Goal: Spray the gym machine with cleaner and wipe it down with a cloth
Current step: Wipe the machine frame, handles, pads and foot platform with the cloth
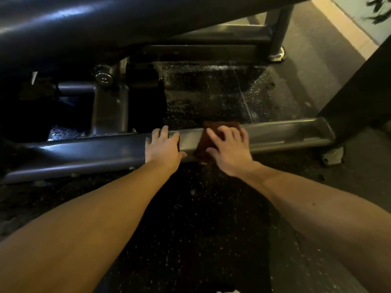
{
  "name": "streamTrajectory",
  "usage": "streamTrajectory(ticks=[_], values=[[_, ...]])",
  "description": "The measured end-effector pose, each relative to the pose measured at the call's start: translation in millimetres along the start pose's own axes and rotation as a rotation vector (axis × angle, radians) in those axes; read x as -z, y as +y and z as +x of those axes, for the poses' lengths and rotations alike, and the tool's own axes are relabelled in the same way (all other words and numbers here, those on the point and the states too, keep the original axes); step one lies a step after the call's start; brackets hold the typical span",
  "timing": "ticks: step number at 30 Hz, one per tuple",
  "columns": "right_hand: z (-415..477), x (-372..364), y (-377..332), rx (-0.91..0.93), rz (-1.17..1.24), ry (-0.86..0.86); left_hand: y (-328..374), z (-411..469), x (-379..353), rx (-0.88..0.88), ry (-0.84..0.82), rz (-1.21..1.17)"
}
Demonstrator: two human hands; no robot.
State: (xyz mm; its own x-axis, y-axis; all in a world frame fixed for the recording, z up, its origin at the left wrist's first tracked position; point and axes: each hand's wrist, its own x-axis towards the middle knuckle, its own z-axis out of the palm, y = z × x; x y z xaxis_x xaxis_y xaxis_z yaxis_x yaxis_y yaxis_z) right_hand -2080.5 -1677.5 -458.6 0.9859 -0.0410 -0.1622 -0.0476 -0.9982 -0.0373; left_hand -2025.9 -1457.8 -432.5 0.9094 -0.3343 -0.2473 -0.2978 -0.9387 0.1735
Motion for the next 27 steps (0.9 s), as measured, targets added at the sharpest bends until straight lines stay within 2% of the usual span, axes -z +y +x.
streamTrajectory(ticks=[5,9,12,14,16,18,20,24,27], values=[[6.7,0.8,88.4,-0.459,0.196,-0.066,8.3,8.6,1.0,-0.013,-0.083,0.03],[8.4,2.4,57.4,-0.723,0.315,-0.053,9.0,9.4,2.4,-0.002,-0.09,0.026],[1.1,-9.8,-0.6,-0.815,0.474,-0.04,11.5,7.6,2.7,0.009,-0.087,0.017],[-5.5,-13.4,-35.4,-0.865,0.697,-0.039,11.9,5.8,2.2,0.006,-0.083,0.005],[-4.4,-18.3,-52.0,-0.822,0.8,0.013,11.0,3.6,0.9,-0.001,-0.061,0.002],[4.1,-18.9,-47.4,-0.844,0.867,0.023,8.9,2.0,0.2,-0.008,-0.057,-0.001],[10.0,-5.0,-33.0,-1.023,1.002,0.019,8.2,1.5,-0.7,-0.009,-0.07,-0.006],[5.3,5.5,-0.2,-0.926,0.949,0.116,7.5,4.2,-2.3,-0.003,-0.072,-0.013],[6.8,14.2,30.2,-1.145,1.007,0.091,6.2,4.7,-4.4,-0.008,-0.073,-0.013]])
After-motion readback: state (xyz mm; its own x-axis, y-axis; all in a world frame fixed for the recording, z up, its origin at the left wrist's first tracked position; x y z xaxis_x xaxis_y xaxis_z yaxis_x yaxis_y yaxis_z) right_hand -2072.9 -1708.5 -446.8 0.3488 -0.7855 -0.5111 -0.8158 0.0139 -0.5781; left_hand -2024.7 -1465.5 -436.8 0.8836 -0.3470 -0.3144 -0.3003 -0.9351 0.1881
